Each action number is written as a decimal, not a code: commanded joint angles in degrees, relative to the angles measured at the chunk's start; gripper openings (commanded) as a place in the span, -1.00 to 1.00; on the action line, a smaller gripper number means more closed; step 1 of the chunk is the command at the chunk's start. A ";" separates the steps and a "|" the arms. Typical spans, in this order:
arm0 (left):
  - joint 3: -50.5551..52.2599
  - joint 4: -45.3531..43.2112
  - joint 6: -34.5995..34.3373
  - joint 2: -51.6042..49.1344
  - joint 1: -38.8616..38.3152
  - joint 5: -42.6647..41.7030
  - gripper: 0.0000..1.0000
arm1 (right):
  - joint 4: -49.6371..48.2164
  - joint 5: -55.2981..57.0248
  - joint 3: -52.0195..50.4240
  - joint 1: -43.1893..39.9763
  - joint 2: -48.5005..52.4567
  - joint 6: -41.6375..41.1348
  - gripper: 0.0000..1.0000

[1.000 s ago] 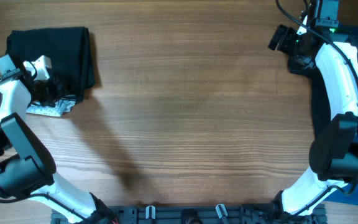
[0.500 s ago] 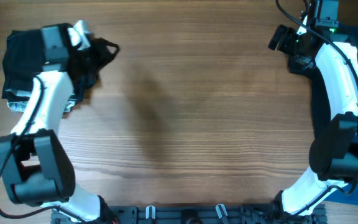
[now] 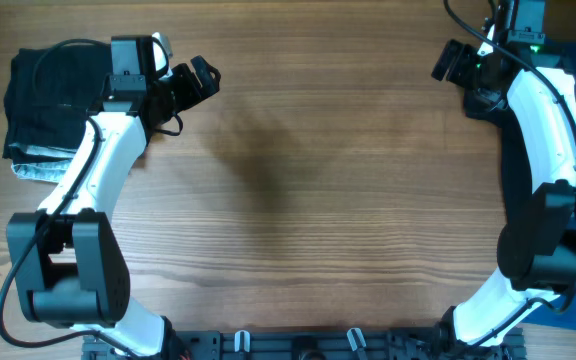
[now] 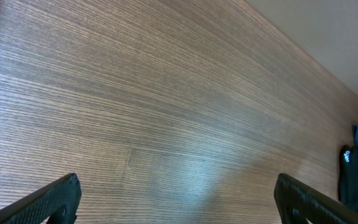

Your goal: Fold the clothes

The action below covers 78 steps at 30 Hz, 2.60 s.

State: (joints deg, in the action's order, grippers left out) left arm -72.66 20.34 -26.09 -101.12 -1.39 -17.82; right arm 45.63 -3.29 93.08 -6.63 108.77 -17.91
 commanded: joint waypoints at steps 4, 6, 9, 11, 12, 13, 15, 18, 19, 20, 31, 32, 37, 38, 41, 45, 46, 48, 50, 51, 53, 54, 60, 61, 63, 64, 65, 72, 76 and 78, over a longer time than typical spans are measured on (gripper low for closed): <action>-0.33 0.02 -0.31 0.61 0.15 0.59 1.00 | -0.13 0.96 -0.55 0.02 0.85 -0.11 0.99; -0.33 0.02 -0.31 0.61 0.15 0.59 0.99 | -0.13 0.96 -0.55 0.02 0.85 -0.13 0.99; -0.33 0.02 -0.31 0.61 0.15 0.59 0.99 | -0.13 0.96 -0.55 0.02 0.85 -0.13 0.99; -0.33 0.02 -0.31 0.61 0.15 0.59 1.00 | -0.15 0.96 -0.55 0.02 0.85 -0.13 0.99; -0.33 0.02 -0.31 0.61 0.15 0.57 1.00 | -0.11 0.96 -0.55 0.02 0.85 -0.11 0.99; -0.33 0.02 -0.31 0.61 0.15 0.59 0.99 | -0.13 0.96 -0.55 0.02 0.66 -0.13 0.99; -0.33 0.02 -0.28 0.61 0.15 0.59 0.99 | -0.13 0.96 -0.55 0.09 0.48 -0.13 1.00; -0.33 0.02 -0.31 0.61 0.15 0.59 1.00 | -0.11 0.96 -0.55 2.05 -2.93 -0.13 0.99; -0.33 0.02 -0.31 0.61 0.15 0.59 1.00 | -0.11 0.96 -0.55 3.85 -6.16 -0.11 0.99; -0.33 0.02 -0.28 0.61 0.15 0.59 1.00 | -0.11 0.96 -0.55 4.85 -8.22 -0.13 0.99; -0.33 0.02 -0.28 0.61 0.15 0.59 1.00 | 0.26 0.98 -0.55 12.85 -38.91 -0.09 0.99; -0.33 0.02 -0.31 0.61 0.15 0.59 1.00 | 1.29 0.96 -0.55 12.85 -42.73 -0.11 0.99; -0.33 0.02 -0.31 0.61 0.15 0.59 1.00 | 3.61 4.37 -0.55 12.85 -59.43 0.52 0.99; -0.33 0.02 -0.31 0.61 0.15 0.59 1.00 | 4.79 4.44 -0.55 12.85 -62.12 1.64 0.99; -0.33 0.02 -0.31 0.61 0.15 0.59 1.00 | 8.98 4.76 -0.59 12.83 -68.96 3.19 0.99; -0.33 0.02 -0.31 0.61 0.15 0.59 1.00 | 14.05 5.35 -1.20 12.76 -77.09 3.17 0.99; -0.33 0.02 -0.31 0.61 0.15 0.59 1.00 | 13.92 5.51 -2.34 12.76 -78.95 3.15 0.99; -0.33 0.02 -0.31 0.61 0.15 0.59 0.99 | 12.61 6.03 -7.19 12.63 -83.69 2.89 0.99; -0.33 0.02 -0.28 0.61 0.15 0.59 0.99 | 9.44 6.05 -14.27 12.13 -88.52 2.71 0.99; -0.33 0.02 -0.31 0.61 0.15 0.59 0.99 | 6.97 6.08 -18.23 12.00 -90.86 2.71 0.99; -0.33 0.02 -0.28 0.61 0.15 0.57 1.00 | 1.14 6.08 -26.62 11.85 -95.21 2.71 0.99; -0.33 0.02 -0.28 0.61 0.15 0.59 1.00 | -2.16 6.08 -31.06 11.85 -97.63 2.69 0.99; -0.33 0.02 -0.28 0.61 0.15 0.59 0.99 | -31.95 6.12 -63.23 10.54 -108.30 -5.09 0.99; -0.33 0.02 -0.31 0.61 0.15 0.59 1.00 | -35.65 6.14 -66.49 10.23 -108.41 -6.86 0.99; -0.33 0.02 -0.31 0.61 0.15 0.59 1.00 | -44.68 6.12 -73.72 9.42 -108.52 -9.31 0.99; -0.33 0.02 -0.31 0.61 0.15 0.59 1.00 | -48.46 6.10 -76.50 9.16 -108.52 -9.31 0.99; -0.33 0.02 -0.31 0.61 0.15 0.59 1.00 | -52.41 6.62 -79.52 9.18 -108.52 -9.14 1.00; -0.33 0.02 -0.28 0.61 0.15 0.59 0.99 | -57.37 9.77 -88.96 9.18 -108.54 -5.53 0.99; -0.33 0.02 -0.31 0.61 0.15 0.59 1.00 | -56.54 9.44 -91.38 9.18 -108.56 0.04 0.99; -0.33 0.02 -0.31 0.61 0.15 0.59 1.00 | -55.67 9.09 -92.83 9.18 -108.59 1.51 0.99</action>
State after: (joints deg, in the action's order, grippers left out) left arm -72.66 20.51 -26.09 -101.12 -1.39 -17.80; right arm -10.81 5.23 2.33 2.83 1.15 -20.40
